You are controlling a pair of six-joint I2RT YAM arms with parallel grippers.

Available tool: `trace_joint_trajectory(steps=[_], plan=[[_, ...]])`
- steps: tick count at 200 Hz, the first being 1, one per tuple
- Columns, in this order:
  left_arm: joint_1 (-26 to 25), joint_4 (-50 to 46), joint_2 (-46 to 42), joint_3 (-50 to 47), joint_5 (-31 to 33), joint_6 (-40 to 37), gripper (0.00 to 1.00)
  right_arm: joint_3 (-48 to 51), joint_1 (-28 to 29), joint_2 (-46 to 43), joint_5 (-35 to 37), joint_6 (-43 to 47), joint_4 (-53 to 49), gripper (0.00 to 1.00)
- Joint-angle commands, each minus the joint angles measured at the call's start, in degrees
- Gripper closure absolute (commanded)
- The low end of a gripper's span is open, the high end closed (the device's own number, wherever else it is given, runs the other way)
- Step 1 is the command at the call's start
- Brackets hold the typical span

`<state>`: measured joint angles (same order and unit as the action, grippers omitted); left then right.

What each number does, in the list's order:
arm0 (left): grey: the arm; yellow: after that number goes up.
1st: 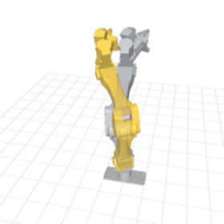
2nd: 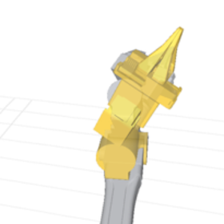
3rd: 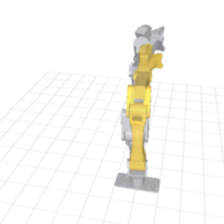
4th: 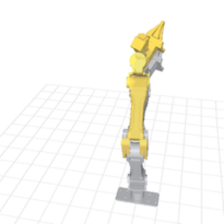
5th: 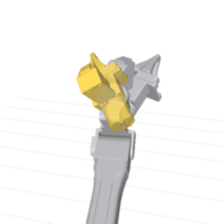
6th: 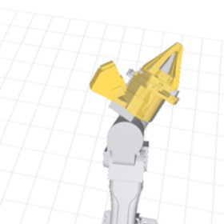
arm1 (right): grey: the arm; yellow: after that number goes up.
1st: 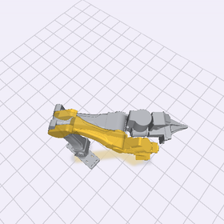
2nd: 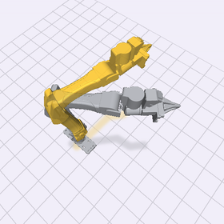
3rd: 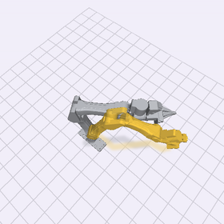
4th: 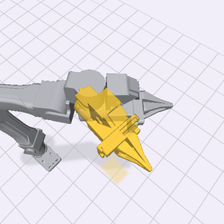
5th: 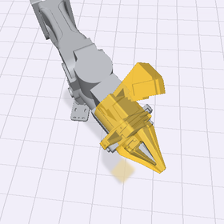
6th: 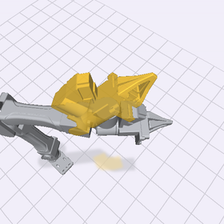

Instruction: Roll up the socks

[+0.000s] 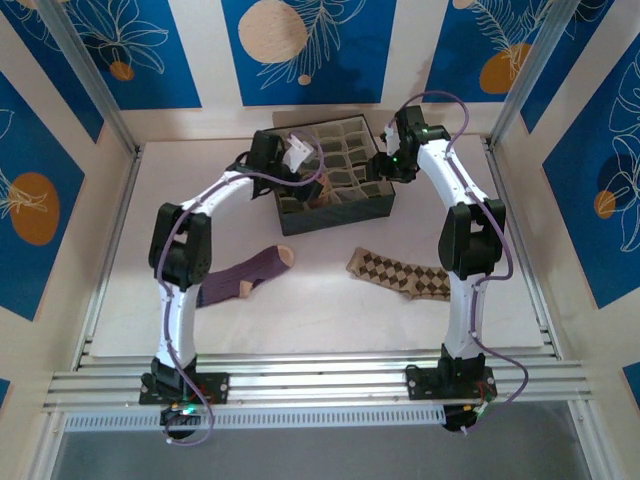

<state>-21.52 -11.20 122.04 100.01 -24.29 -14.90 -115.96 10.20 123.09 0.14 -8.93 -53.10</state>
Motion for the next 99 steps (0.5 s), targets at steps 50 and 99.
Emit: trace_joint_trajectory(steps=[50, 99], plan=[[2.9, 7.4, -23.1, -17.7, 18.9, 11.3, 0.0, 2.9, 4.2, -9.8, 1.7, -0.5, -2.7, 0.42], [9.1, -5.5, -36.9, -34.0, 24.5, 20.5, 0.0, 14.9, 14.5, -15.4, 1.3, -5.1, 3.1, 0.42]])
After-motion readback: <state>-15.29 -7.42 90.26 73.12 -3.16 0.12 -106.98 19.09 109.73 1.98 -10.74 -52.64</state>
